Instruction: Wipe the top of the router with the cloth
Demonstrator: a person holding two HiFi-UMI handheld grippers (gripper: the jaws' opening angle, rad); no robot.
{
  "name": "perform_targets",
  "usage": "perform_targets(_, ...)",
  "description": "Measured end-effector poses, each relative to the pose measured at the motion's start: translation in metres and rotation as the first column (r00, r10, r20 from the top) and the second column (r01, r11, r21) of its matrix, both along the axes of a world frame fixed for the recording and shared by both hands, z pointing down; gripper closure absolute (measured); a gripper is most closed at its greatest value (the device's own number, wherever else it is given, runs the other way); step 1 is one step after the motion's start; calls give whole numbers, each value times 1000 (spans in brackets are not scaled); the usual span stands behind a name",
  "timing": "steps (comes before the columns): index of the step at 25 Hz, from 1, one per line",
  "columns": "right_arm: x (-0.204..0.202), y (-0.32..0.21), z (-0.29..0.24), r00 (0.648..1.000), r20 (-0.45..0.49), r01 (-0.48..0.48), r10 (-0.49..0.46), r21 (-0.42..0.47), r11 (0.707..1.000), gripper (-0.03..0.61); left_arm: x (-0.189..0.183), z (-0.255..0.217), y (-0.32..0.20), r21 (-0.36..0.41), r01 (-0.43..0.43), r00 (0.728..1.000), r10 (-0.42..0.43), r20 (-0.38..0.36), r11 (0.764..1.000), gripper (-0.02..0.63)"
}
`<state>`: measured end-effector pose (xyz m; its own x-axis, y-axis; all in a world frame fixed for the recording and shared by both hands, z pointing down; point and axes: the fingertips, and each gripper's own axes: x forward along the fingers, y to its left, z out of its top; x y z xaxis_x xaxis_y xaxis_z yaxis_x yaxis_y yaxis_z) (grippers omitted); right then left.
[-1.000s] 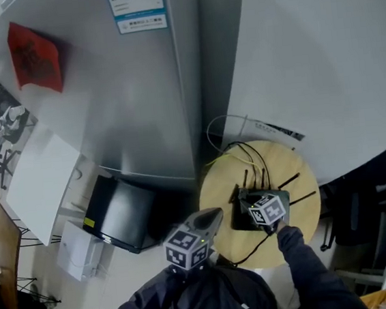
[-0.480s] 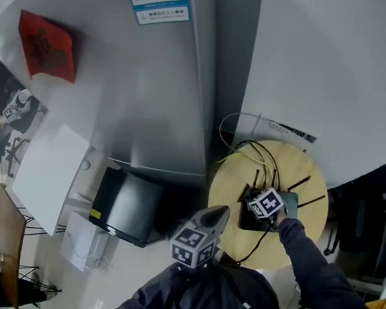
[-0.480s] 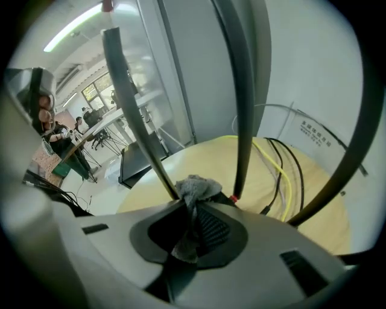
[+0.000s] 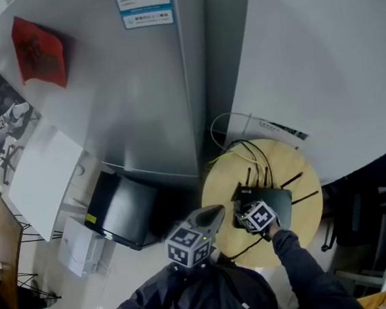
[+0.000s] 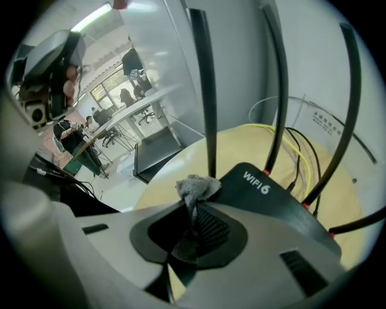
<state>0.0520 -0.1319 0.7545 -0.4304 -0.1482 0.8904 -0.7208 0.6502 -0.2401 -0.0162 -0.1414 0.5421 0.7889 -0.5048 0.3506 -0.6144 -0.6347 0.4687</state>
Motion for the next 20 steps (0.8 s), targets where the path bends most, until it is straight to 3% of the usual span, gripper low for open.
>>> perform_targets(11,-6,62,7,999,17,33,-33,-15,999,508,5,-1,9,3,-18,1000,18,-8,1000,612)
perform_targets(20,9,33,-17,999,52,-6,2,67,998,508,-5,-2,14,5,9,1000,-9,1,1000,612)
